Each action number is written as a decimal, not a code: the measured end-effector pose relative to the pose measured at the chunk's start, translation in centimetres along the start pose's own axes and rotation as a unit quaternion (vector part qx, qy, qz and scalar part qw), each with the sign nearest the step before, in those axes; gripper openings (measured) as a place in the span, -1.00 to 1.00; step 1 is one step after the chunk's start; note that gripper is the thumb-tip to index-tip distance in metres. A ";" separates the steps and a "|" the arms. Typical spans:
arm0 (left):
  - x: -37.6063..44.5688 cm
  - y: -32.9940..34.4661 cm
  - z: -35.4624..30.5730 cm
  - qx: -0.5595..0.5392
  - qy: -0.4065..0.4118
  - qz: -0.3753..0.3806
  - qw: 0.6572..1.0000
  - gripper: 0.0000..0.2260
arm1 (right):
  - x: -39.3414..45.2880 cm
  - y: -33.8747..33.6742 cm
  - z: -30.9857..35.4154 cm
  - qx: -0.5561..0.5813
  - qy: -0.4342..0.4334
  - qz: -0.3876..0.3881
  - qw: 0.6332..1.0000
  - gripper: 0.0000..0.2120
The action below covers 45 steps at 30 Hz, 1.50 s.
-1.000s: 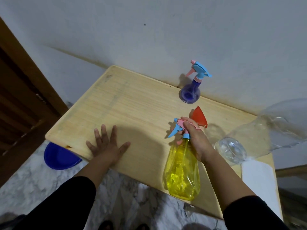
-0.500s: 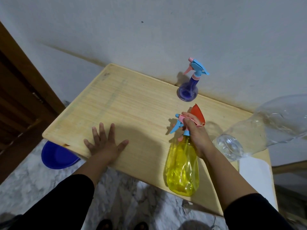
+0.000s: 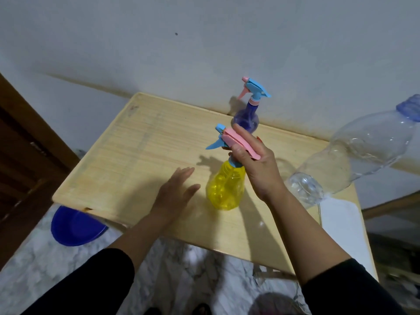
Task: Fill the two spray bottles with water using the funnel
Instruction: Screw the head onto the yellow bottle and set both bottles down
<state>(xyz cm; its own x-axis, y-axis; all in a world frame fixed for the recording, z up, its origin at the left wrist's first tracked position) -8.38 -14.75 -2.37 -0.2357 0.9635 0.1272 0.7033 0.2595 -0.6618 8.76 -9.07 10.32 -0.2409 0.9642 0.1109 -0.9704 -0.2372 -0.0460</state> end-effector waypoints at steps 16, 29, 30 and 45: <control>-0.9 2.3 -4.4 -0.240 0.000 0.081 0.967 -0.60 | -7.7 -1.8 -7.0 -0.123 0.045 -0.187 0.974 -0.48; 3.8 -1.9 -4.8 -0.302 -0.038 0.040 0.952 -0.59 | -3.2 1.8 -4.6 -0.044 0.035 -0.304 0.951 -0.55; 4.8 -2.4 -4.7 -0.305 -0.042 0.035 0.951 -0.59 | -2.1 2.2 -4.1 -0.046 0.031 -0.303 0.952 -0.55; 21.0 -3.0 -0.6 -0.208 -0.075 -0.069 0.973 -0.61 | 17.3 4.9 -7.2 -0.015 0.037 -0.208 0.977 -0.54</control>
<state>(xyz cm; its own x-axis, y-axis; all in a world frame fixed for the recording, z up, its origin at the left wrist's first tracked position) -15.01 4.76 2.70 -0.4210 0.9048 0.0646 0.8609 0.4210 -0.2857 -0.04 7.26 4.87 0.1777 0.9826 0.0539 -0.9828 0.1800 -0.0412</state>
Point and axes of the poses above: each hand's wrist, its own x-axis towards the middle knuckle, its own y-axis out of the palm, z = x × y, the point moved 7 cm from there along x, towards the middle knuckle, and after that the axes turned 6 degrees about -z, right-handed, at the moved point
